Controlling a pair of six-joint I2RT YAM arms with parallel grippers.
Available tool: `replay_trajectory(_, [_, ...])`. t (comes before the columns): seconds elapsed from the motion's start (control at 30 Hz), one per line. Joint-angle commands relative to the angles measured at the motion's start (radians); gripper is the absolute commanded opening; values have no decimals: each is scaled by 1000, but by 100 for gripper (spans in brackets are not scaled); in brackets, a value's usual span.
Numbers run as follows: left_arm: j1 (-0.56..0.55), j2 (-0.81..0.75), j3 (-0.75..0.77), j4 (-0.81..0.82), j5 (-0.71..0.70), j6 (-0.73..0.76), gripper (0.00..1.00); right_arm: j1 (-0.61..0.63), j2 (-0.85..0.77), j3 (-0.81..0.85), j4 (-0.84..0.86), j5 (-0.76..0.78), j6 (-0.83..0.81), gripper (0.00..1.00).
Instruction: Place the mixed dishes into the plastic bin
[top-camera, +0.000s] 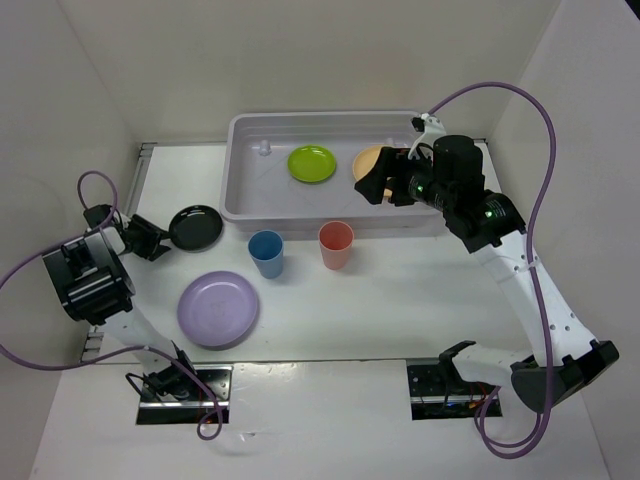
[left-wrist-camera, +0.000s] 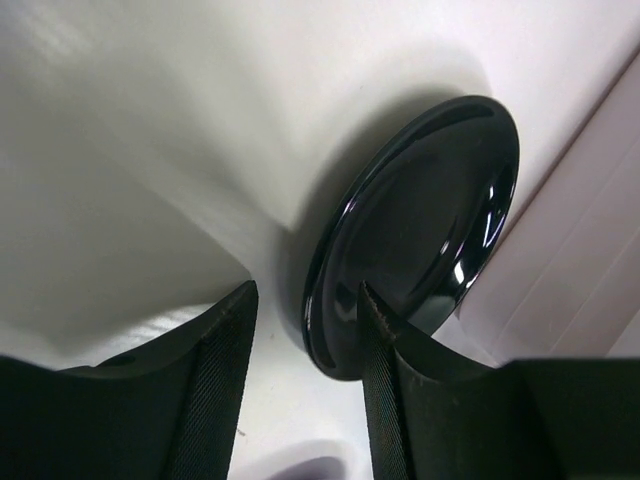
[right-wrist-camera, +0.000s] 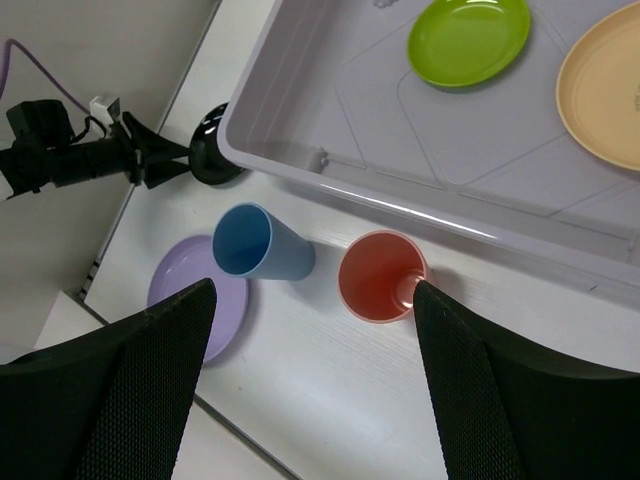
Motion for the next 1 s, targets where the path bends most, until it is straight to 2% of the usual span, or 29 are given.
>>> replay_trajectory(0.0, [-17, 32, 36, 33, -37, 3, 52, -7, -11, -1, 61, -12, -12, 84])
replay_trajectory(0.3, [-86, 70, 79, 46, -109, 3, 37, -7, -21, -11, 61, -3, 7, 84])
replay_trajectory(0.37, [-109, 81, 90, 36, -122, 3, 27, -7, -32, -11, 50, 8, 7, 84])
replay_trajectory(0.4, [-109, 81, 90, 46, -122, 3, 18, -7, -32, -11, 41, 8, 7, 84])
replay_trajectory(0.53, [-127, 81, 81, 57, -122, 3, 1, -16, -41, -11, 32, 33, 7, 84])
replay_trajectory(0.73, [-127, 50, 102, -2, -146, 38, 0, -25, -41, -11, 32, 33, -2, 84])
replay_trajectory(0.97, [-69, -42, 112, -45, -137, 70, 0, -25, -32, -1, 32, 11, -12, 84])
